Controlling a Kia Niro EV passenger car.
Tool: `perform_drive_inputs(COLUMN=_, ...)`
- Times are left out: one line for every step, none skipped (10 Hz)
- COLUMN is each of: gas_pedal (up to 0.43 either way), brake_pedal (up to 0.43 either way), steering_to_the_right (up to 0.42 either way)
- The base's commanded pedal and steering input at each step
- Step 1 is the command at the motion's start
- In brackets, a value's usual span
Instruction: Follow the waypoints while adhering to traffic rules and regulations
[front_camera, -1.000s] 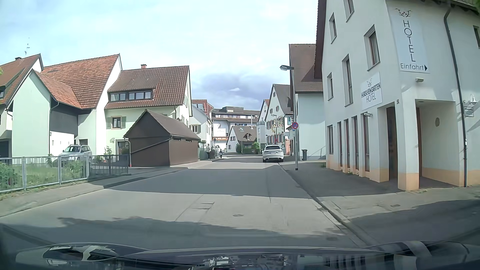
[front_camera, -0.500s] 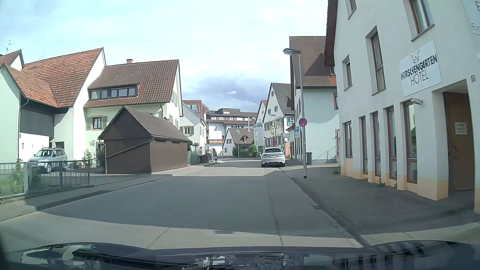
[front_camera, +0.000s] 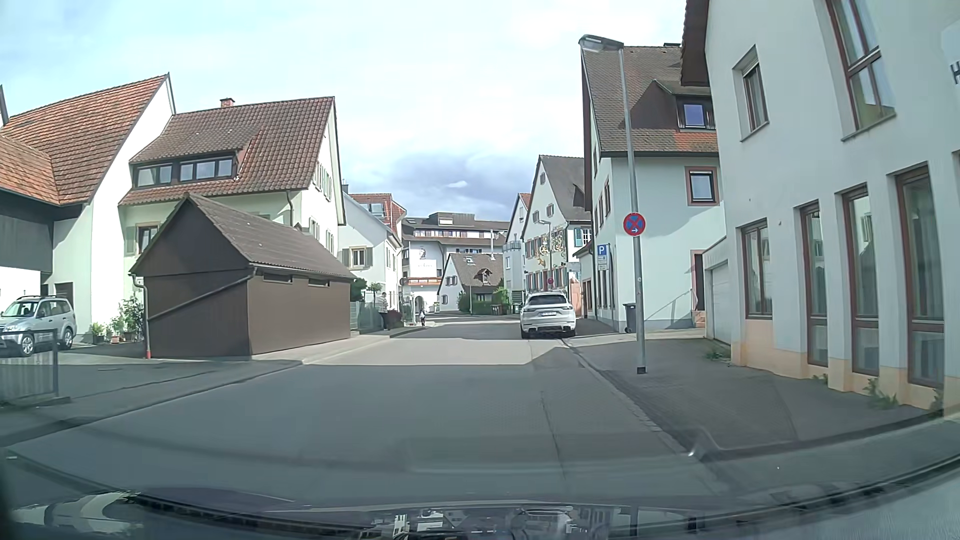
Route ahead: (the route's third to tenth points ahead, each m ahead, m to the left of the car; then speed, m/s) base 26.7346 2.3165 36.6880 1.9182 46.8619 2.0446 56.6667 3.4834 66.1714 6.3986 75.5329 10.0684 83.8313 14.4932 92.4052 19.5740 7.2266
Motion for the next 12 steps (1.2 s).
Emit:
perform_drive_inputs(gas_pedal=0.047, brake_pedal=0.0, steering_to_the_right=-0.001)
perform_drive_inputs(gas_pedal=0.047, brake_pedal=0.0, steering_to_the_right=-0.004)
perform_drive_inputs(gas_pedal=0.047, brake_pedal=0.0, steering_to_the_right=-0.01)
perform_drive_inputs(gas_pedal=0.047, brake_pedal=0.0, steering_to_the_right=-0.015)
perform_drive_inputs(gas_pedal=0.059, brake_pedal=0.0, steering_to_the_right=-0.017)
perform_drive_inputs(gas_pedal=0.059, brake_pedal=0.0, steering_to_the_right=-0.019)
perform_drive_inputs(gas_pedal=0.059, brake_pedal=0.0, steering_to_the_right=-0.021)
perform_drive_inputs(gas_pedal=0.059, brake_pedal=0.0, steering_to_the_right=-0.026)
perform_drive_inputs(gas_pedal=0.059, brake_pedal=0.0, steering_to_the_right=-0.032)
perform_drive_inputs(gas_pedal=0.059, brake_pedal=0.0, steering_to_the_right=-0.034)
perform_drive_inputs(gas_pedal=0.059, brake_pedal=0.0, steering_to_the_right=-0.034)
perform_drive_inputs(gas_pedal=0.059, brake_pedal=0.0, steering_to_the_right=-0.031)
